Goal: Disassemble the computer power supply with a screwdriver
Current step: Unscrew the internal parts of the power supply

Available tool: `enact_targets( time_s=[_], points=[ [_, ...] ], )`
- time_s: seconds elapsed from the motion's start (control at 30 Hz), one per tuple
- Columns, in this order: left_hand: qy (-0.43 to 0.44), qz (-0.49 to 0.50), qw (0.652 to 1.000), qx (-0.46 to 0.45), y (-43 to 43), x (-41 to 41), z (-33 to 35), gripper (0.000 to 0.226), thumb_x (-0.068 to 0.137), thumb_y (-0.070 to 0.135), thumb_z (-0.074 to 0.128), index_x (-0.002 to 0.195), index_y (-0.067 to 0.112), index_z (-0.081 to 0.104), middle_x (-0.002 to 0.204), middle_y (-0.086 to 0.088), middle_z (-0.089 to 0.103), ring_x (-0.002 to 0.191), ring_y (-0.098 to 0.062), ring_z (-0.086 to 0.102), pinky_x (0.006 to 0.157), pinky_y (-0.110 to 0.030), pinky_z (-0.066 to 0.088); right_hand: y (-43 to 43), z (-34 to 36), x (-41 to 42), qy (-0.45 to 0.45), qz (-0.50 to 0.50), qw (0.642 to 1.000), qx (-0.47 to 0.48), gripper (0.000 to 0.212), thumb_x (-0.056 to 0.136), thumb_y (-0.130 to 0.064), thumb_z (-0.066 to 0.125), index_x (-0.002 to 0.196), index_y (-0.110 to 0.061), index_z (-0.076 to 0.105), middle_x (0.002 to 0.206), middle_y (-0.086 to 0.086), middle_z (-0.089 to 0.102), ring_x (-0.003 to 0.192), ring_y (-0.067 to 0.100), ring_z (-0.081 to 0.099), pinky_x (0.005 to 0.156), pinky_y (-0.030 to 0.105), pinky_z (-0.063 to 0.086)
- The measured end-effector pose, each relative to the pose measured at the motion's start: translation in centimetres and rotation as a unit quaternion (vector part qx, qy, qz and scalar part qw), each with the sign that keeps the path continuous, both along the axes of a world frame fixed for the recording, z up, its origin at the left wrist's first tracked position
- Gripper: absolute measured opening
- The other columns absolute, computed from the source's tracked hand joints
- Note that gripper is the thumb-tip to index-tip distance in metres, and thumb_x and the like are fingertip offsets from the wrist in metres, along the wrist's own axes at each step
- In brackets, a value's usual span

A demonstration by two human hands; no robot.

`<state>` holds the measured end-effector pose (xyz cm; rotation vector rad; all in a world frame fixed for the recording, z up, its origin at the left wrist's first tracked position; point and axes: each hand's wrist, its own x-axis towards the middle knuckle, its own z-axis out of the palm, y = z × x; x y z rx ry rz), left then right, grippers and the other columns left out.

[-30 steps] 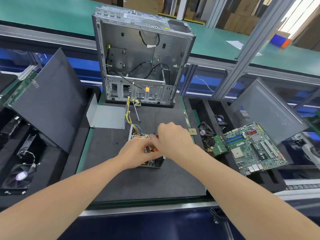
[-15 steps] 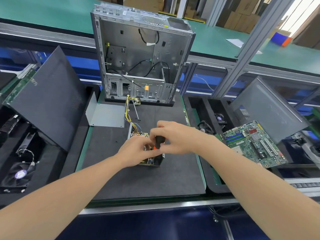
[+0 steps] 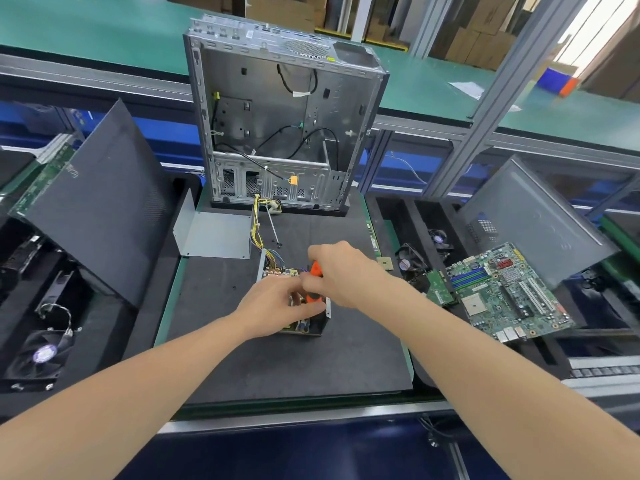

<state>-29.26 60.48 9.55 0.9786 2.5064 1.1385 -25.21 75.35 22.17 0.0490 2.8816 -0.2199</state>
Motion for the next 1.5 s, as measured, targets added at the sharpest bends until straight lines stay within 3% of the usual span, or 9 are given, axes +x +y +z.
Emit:
enact_targets(
  time_s=[0.13,0.37,0.53,0.63,0.73,0.97,1.13,1.37,1.5],
  points=[
    [0.008,-0.002,1.000,0.005,-0.1,0.1,0.3,0.027,0.082,0.076,0.053,0.097,0.055,0.062,0.087,0.038,0.063,0.084,0.004,0.058,0.068,-0.023,0.043,1.2,1.1,-0.1,-0.049,0.084,0.995,-0.031,0.014,0.087,-0.024,0.065,0.098,-0.022,0.056,0.084,0.000,0.055,0.071,0.027,0.056,0.055,0.030,0.040],
    [0.004,0.004,1.000,0.006,0.0,0.0,-0.3,0.025,0.076,0.084,0.053,0.074,0.061,0.060,0.082,0.012,0.071,0.079,-0.008,0.060,0.068,-0.030,0.048,2.2,1.8,0.2,-0.072,0.240,0.968,-0.031,0.019,0.085,-0.016,0.070,0.103,-0.021,0.066,0.103,0.003,0.043,0.087,0.023,0.052,0.075,0.042,0.051],
    [-0.010,0.008,1.000,0.013,0.1,0.0,-0.3,0.022,0.075,0.079,0.051,0.072,0.059,0.058,0.076,0.018,0.065,0.072,-0.010,0.055,0.064,-0.031,0.044,1.1,1.2,1.1,0.033,0.217,0.975,0.033,0.021,0.087,-0.036,0.060,0.103,-0.023,0.061,0.093,-0.001,0.049,0.083,0.026,0.060,0.063,0.036,0.048],
    [-0.020,0.010,1.000,0.007,0.0,0.0,-0.4,0.041,0.074,0.081,0.054,0.076,0.043,0.068,0.079,0.012,0.068,0.070,-0.012,0.057,0.067,-0.035,0.050,-0.4,-0.1,1.2,0.105,0.091,0.980,0.143,0.041,0.097,-0.059,0.044,0.093,-0.019,0.045,0.069,0.000,0.038,0.069,0.032,0.051,0.052,0.032,0.027],
    [-0.010,0.012,1.000,-0.005,0.0,0.0,-0.3,0.041,0.072,0.087,0.052,0.070,0.047,0.063,0.080,0.016,0.069,0.074,-0.006,0.060,0.064,-0.026,0.047,-1.5,-1.1,0.7,0.088,0.007,0.990,0.113,0.044,0.103,-0.058,0.041,0.088,-0.017,0.046,0.067,0.000,0.033,0.068,0.031,0.046,0.057,0.034,0.031],
    [0.002,-0.005,1.000,0.019,-0.2,0.2,0.1,0.008,0.087,0.070,0.061,0.081,0.069,0.055,0.081,0.021,0.068,0.077,0.000,0.060,0.072,-0.035,0.053,-0.3,0.1,0.2,0.016,0.066,0.998,-0.003,0.013,0.092,-0.031,0.060,0.099,-0.020,0.058,0.081,0.002,0.056,0.070,0.030,0.056,0.050,0.028,0.033],
    [-0.008,0.008,1.000,0.001,-0.2,-0.1,0.0,0.022,0.082,0.075,0.058,0.069,0.057,0.057,0.079,0.013,0.067,0.078,-0.004,0.060,0.074,-0.037,0.054,1.1,1.1,-0.1,-0.044,0.159,0.986,-0.030,0.012,0.086,-0.019,0.063,0.096,-0.024,0.063,0.086,-0.003,0.057,0.085,0.027,0.060,0.071,0.046,0.057],
    [-0.001,-0.007,1.000,0.017,-0.1,-0.1,-0.2,0.023,0.080,0.076,0.053,0.073,0.055,0.057,0.083,0.012,0.070,0.080,-0.014,0.062,0.075,-0.042,0.054,2.0,1.2,0.3,-0.021,0.267,0.962,-0.048,0.007,0.082,-0.022,0.071,0.089,-0.024,0.072,0.091,-0.003,0.048,0.078,0.020,0.057,0.072,0.043,0.053],
    [-0.020,0.007,0.999,0.025,-0.1,-0.1,-0.5,0.023,0.077,0.079,0.054,0.070,0.058,0.057,0.071,0.008,0.063,0.067,-0.014,0.051,0.066,-0.037,0.047,1.3,0.8,1.2,0.046,0.227,0.973,0.007,0.026,0.090,-0.039,0.059,0.112,-0.027,0.063,0.092,-0.002,0.055,0.083,0.026,0.061,0.066,0.038,0.051]
  ],
)
